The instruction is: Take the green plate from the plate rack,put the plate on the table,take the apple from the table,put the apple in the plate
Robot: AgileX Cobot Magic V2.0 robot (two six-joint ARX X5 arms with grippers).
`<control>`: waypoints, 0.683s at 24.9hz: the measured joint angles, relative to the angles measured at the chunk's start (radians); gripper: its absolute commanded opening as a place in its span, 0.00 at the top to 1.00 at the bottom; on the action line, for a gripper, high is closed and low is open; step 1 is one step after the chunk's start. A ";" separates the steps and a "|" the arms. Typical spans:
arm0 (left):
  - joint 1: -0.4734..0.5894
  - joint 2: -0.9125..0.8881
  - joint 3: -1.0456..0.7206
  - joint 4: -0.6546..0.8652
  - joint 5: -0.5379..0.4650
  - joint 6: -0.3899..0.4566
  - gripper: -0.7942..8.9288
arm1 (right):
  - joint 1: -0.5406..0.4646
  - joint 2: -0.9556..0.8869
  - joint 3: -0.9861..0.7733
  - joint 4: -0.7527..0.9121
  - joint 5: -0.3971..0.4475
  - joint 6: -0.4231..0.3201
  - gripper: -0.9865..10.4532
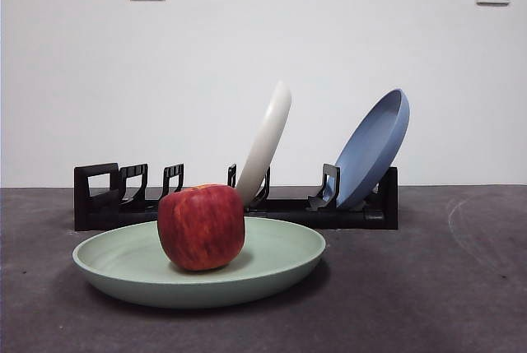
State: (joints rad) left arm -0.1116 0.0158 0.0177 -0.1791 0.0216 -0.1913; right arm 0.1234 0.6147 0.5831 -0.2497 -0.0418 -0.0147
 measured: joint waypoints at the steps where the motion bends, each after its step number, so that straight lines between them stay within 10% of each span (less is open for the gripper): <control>1: 0.000 0.000 0.000 0.000 0.000 0.000 0.92 | -0.016 -0.024 -0.055 0.040 0.000 -0.002 0.91; 17: 0.000 0.000 0.000 0.000 0.000 0.000 0.92 | -0.117 -0.430 -0.559 0.257 0.098 0.028 0.91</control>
State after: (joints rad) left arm -0.1116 0.0158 0.0177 -0.1791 0.0216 -0.1913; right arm 0.0063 0.1852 0.0238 0.0078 0.0559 0.0132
